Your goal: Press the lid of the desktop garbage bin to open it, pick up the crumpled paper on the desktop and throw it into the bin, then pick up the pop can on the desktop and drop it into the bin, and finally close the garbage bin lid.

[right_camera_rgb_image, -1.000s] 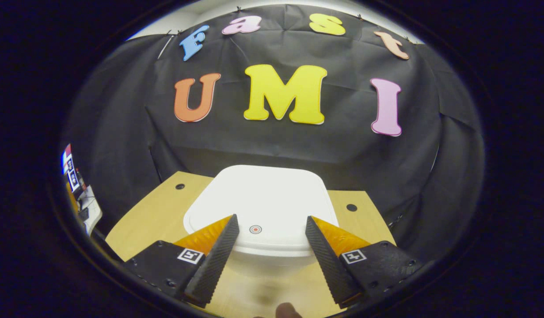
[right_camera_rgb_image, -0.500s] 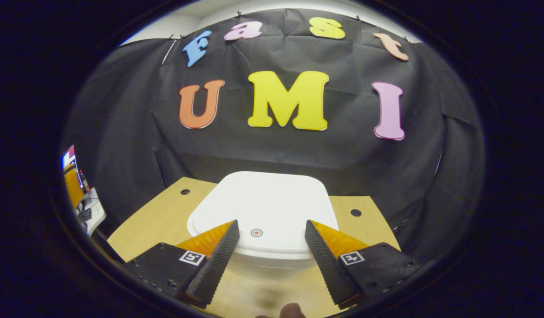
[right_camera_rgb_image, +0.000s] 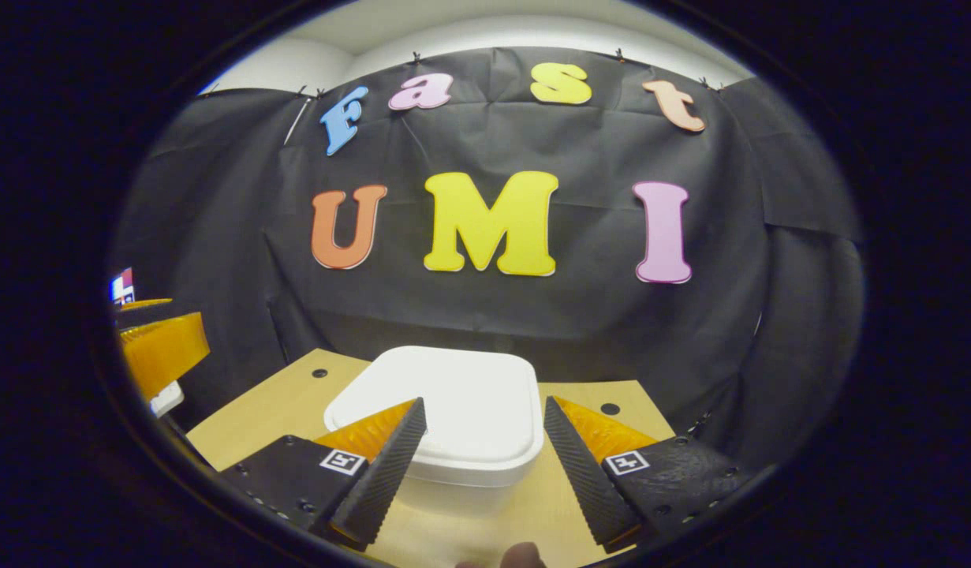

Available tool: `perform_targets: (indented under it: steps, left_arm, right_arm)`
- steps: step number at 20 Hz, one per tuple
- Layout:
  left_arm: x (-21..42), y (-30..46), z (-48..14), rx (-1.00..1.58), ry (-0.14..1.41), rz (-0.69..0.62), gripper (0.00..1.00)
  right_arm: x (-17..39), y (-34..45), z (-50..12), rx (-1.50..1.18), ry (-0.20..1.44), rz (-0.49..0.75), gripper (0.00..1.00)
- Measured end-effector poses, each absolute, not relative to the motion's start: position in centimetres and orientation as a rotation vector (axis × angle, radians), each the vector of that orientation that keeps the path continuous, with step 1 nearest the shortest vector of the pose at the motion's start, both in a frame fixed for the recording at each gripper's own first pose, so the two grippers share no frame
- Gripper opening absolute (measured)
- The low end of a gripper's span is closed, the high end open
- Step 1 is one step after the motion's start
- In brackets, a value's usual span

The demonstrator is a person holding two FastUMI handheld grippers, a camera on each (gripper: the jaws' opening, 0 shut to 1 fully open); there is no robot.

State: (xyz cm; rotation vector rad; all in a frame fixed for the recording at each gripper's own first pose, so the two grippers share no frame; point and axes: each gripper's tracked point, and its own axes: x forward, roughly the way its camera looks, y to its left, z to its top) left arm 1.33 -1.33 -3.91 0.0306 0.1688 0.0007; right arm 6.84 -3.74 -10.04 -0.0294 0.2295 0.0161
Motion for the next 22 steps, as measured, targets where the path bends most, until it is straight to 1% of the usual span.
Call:
perform_targets:
  steps: [4, 8, 11, 14, 22]
  left_arm:
    - [2.6, -1.3, -2.5, 0.024, 0.136, 0.002, 0.99]
    - [3.4, -2.7, -1.2, 0.047, 0.084, -0.027, 0.99]
    - [3.2, -4.1, -1.1, 0.043, 0.074, -0.033, 0.99]
    - [3.2, -4.9, -1.1, 0.052, 0.068, -0.031, 0.99]
    - [3.2, -4.4, -1.2, 0.051, 0.062, 0.01, 0.99]
  right_arm:
    - [4.6, -6.9, -7.5, -0.014, 0.138, -0.033, 0.95]
    - [3.2, -8.7, -5.5, 0.006, 0.073, -0.064, 0.94]
    - [3.0, -8.8, -4.9, 0.001, 0.05, -0.059, 0.95]
    - [2.5, -8.6, -4.4, -0.002, 0.028, -0.048, 0.94]
    - [2.0, -8.0, -2.6, -0.01, -0.036, -0.031, 0.95]
